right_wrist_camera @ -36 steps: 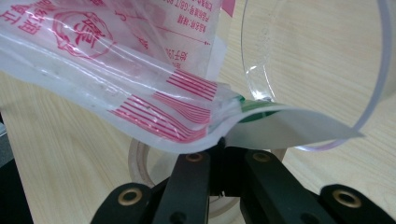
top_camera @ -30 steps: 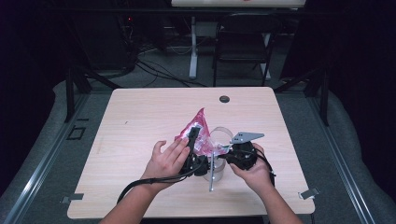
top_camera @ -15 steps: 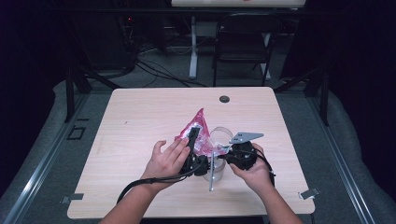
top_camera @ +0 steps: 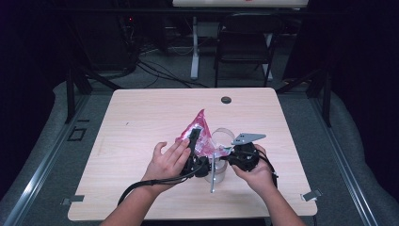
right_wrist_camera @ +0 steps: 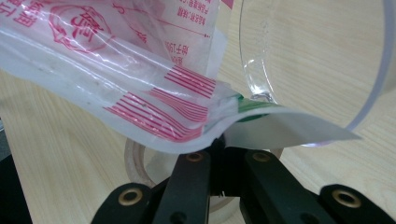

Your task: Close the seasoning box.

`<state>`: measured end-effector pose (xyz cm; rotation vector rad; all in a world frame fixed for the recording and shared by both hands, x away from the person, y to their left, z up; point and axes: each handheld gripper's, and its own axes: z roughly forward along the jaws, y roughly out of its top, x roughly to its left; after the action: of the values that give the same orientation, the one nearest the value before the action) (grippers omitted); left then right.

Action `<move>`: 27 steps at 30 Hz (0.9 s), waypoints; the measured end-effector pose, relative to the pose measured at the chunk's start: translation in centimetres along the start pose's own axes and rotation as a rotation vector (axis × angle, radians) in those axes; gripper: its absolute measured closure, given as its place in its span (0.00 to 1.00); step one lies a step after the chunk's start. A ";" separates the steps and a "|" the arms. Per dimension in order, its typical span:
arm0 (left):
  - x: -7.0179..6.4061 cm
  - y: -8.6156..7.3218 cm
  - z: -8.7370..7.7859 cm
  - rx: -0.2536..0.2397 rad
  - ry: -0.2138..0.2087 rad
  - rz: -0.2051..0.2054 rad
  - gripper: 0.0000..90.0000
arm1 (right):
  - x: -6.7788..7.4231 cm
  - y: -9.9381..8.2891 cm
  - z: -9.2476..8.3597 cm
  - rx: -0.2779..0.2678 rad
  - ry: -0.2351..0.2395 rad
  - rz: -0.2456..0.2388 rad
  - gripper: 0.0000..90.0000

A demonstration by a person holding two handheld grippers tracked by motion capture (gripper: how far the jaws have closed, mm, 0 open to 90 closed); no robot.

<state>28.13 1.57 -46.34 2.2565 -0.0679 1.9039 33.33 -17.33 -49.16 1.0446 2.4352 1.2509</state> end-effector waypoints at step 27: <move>-0.2 0.3 -0.1 -0.001 -0.006 0.004 0.73 | 0.0 0.0 0.1 0.006 -0.013 -0.001 1.00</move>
<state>27.98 1.24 -46.51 2.2630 -0.0750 1.8987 33.36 -17.32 -49.23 1.0498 2.4305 1.2338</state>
